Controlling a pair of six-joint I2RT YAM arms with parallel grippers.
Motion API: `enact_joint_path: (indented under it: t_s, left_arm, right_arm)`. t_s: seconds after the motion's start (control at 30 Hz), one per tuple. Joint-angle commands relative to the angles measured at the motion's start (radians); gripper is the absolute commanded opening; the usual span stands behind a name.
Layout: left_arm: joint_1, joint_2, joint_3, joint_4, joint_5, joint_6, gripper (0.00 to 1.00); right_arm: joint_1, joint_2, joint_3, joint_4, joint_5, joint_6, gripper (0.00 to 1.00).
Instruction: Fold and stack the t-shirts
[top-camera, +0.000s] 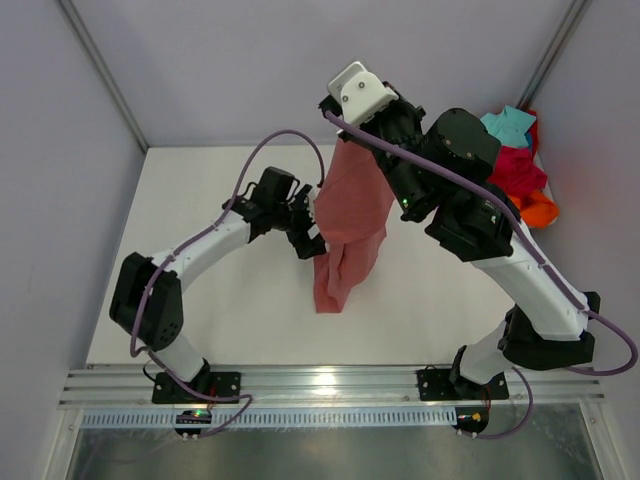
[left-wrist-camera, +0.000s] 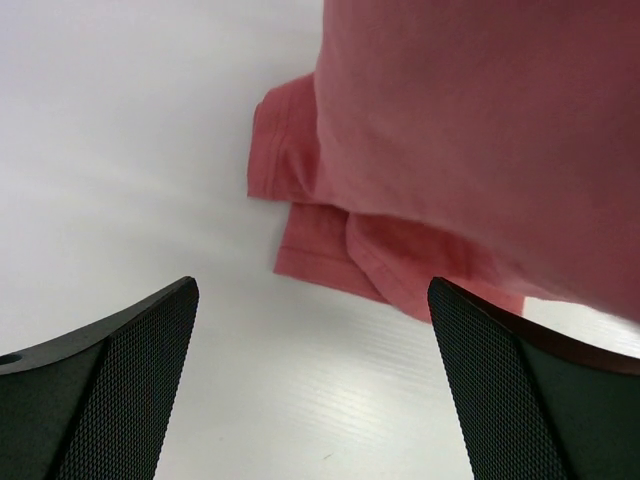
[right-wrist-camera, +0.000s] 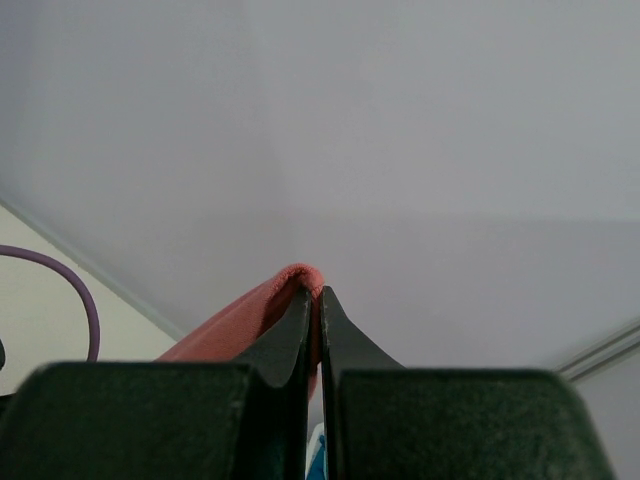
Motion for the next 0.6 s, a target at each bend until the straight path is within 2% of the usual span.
enact_joint_path:
  t_s: [0.0, 0.47, 0.53, 0.57]
  left_arm:
    - [0.006, -0.037, 0.010, 0.046, 0.132, -0.051, 0.99]
    - [-0.025, 0.197, 0.217, 0.091, 0.185, -0.162, 0.98]
    - [-0.034, 0.251, 0.277, 0.072, 0.190, -0.183, 0.84]
    - [-0.039, 0.271, 0.302, 0.054, 0.191, -0.189, 0.69]
  right_arm:
    - [-0.006, -0.038, 0.010, 0.062, 0.009, -0.008, 0.03]
    - [-0.012, -0.035, 0.004, 0.062, 0.012, -0.012, 0.03]
    - [-0.012, -0.032, 0.004, 0.062, 0.012, -0.012, 0.03]
    - [-0.017, -0.032, 0.004, 0.062, 0.012, -0.012, 0.03]
